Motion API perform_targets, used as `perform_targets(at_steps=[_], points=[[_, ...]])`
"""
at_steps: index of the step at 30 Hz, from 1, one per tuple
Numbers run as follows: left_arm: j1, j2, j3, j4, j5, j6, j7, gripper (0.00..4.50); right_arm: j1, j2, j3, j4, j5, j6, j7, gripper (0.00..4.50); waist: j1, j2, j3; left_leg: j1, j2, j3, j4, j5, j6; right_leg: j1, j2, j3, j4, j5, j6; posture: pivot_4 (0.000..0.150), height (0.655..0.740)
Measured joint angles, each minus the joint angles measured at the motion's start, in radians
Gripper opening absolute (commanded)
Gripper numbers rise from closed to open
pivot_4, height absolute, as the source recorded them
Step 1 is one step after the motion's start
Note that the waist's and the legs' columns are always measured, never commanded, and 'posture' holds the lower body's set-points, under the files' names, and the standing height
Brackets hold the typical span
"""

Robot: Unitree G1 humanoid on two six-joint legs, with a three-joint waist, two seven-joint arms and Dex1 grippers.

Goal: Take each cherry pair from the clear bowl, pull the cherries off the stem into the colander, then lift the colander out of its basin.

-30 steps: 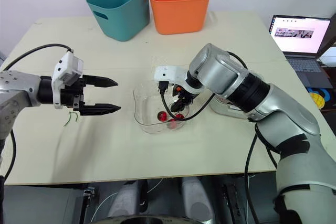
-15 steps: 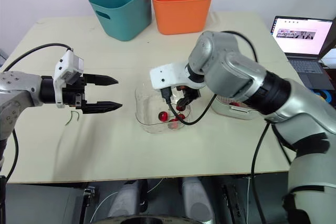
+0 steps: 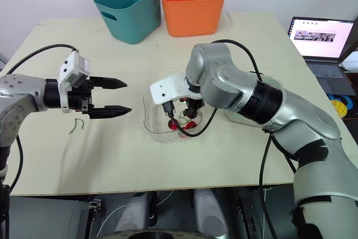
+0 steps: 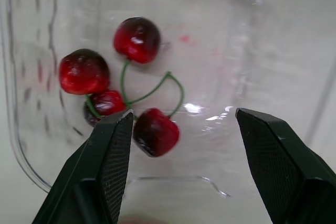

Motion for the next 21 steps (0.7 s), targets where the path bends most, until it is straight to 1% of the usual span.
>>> perform_targets(at_steps=[8,13,16,19,21], points=[[0.01,-0.003,0.0,-0.019,-0.003,0.005,0.013,4.5,0.037,0.038,0.033,0.055,-0.049,-0.003,0.014,3.27,-0.001,0.0,0.0,0.0,0.0,0.0,0.0,0.0,0.0,0.0,0.0,0.0,0.0,0.0,0.0,0.15,0.74],[0.01,-0.01,0.001,-0.02,-0.007,0.01,0.027,4.5,0.042,0.059,0.038,0.132,-0.095,-0.034,0.01,3.27,0.0,0.0,0.0,0.0,0.0,0.0,0.0,0.0,0.0,0.0,0.0,0.0,0.0,0.0,0.0,0.15,0.74],[0.01,-0.021,0.001,-0.02,-0.02,0.012,0.035,4.5,0.06,0.075,0.038,0.146,-0.119,-0.059,0.006,3.27,-0.001,0.0,0.0,0.0,0.0,0.0,0.0,0.0,0.0,0.0,0.0,0.0,0.0,0.001,0.001,0.15,0.74],[0.01,-0.022,0.001,-0.02,-0.024,0.012,0.041,4.5,0.072,0.078,0.039,0.148,-0.139,-0.076,0.01,2.74,-0.001,0.0,0.0,0.0,0.0,0.0,0.0,0.0,0.0,0.0,0.0,0.0,0.0,0.001,0.002,0.15,0.74],[0.01,-0.022,0.001,-0.02,-0.025,0.013,0.044,4.5,0.074,0.081,0.039,0.155,-0.151,-0.087,0.013,2.08,-0.001,0.0,0.0,0.0,0.0,0.0,0.0,0.0,0.0,0.0,0.0,0.0,0.0,0.001,0.002,0.15,0.74]])
